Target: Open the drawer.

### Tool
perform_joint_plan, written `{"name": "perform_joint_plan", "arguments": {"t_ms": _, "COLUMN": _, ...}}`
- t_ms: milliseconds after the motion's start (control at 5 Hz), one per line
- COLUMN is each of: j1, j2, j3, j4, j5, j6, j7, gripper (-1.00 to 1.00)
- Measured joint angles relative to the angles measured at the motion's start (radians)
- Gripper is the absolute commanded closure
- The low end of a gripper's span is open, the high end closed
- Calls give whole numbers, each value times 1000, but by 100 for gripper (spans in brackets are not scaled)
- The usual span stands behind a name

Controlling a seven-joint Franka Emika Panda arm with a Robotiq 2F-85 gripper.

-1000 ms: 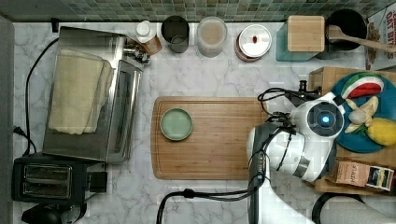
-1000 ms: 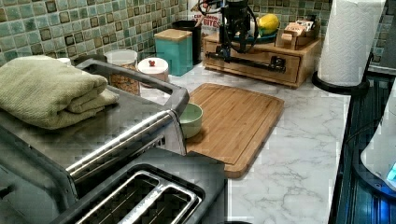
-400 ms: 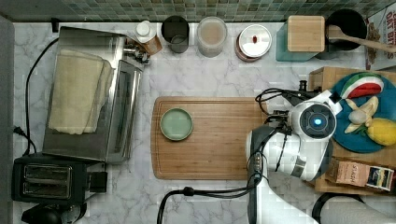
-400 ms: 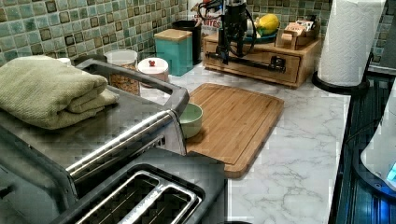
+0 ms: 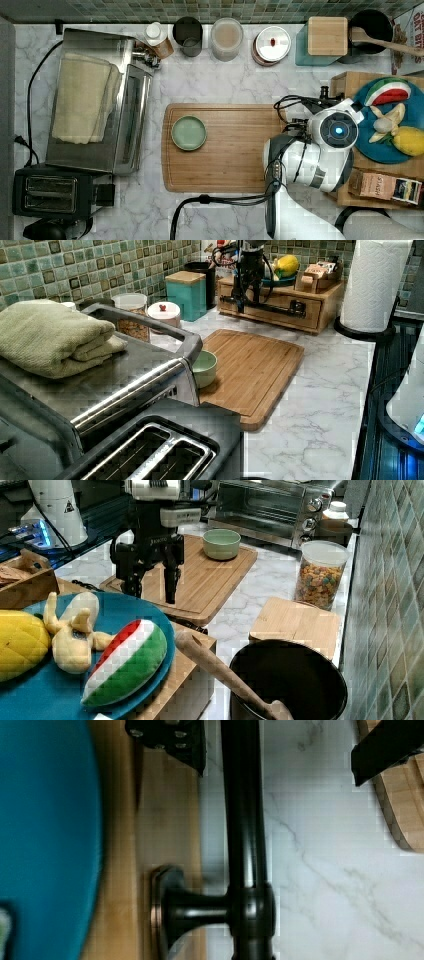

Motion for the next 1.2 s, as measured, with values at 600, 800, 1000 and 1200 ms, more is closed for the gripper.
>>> {"name": "perform_joint_plan", "arguments": {"t_ms": 600, "j1": -1, "j2": 45, "j3": -1, "j4": -29, "j5": -1, "j6": 80, "j7": 4, "gripper": -100}}
{"name": "perform_joint_plan", "arguments": {"t_ms": 800, "j1": -2, "j2": 46, "j3": -1, "j4": -35, "j5": -1, "j6": 92, "j7": 3, "gripper": -100}}
{"name": "perform_joint_plan", "arguments": {"t_ms": 1000, "j1": -2, "j2": 53, "j3": 3, "j4": -20, "j5": 10, "j6": 41, "j7": 3, "gripper": -100}}
{"name": "perform_joint_plan", "arguments": {"t_ms": 1200, "j1": -2, "j2": 61, "j3": 5, "j4": 0, "j5": 21, "j6": 18, "j7": -4, "gripper": -100}}
